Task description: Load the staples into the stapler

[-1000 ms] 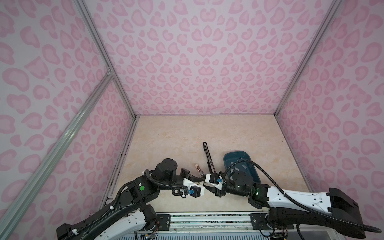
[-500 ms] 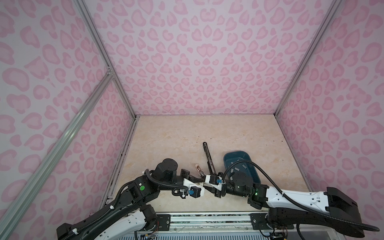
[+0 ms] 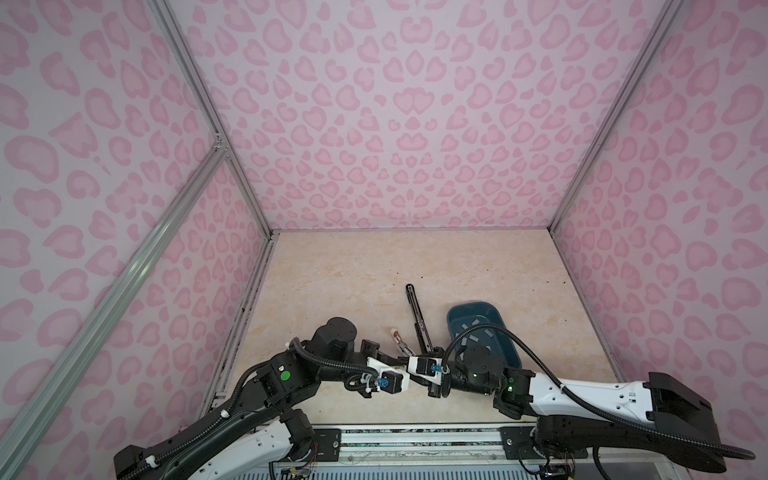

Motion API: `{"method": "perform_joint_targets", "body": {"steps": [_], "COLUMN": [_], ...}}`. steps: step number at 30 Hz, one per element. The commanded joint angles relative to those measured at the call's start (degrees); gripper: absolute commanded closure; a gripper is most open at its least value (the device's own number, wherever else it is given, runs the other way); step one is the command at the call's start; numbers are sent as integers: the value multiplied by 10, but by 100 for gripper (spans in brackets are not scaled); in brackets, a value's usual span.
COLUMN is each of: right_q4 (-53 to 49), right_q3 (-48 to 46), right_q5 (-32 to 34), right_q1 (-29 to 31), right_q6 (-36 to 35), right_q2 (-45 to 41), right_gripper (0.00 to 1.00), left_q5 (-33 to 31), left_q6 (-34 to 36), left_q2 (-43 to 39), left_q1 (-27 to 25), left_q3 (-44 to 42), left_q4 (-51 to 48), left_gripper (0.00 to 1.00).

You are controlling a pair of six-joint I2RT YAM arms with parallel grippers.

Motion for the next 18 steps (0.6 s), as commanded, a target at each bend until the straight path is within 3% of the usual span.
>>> {"method": "perform_joint_targets", "body": {"steps": [1,2,3,6,10,15,18], "right_q4": [3,1,0,2,-14,-94,-145], "right_q3": [6,7,7,4,3,22,41], "right_q5": [67,89,112,179,249,351,376], "right_q1": [-3,-3,-4,-6,-24,-55,-70], "right_q6": [74,82,92,131,185,291,341], "right_q2": [0,-1,-3,-10,-27,-50,-57], "right_gripper": [91,97,100,100,100,100,100], "left_q5": [-25,-46,-69,-135,-251,-264,-395], "left_q6": [24,15,4,-75,-290,-466,-623], "left_q2": [-27,-35,-39,-39,2,22,16], "left_q1": [-1,-1,-1,-1,-1,-1,0], "left_q3": [-5,-3,1,41,121,144,109], "left_q4": [57,66,72,77,79,102,141], "left_gripper": [52,23,2,2,3,2,2]}}
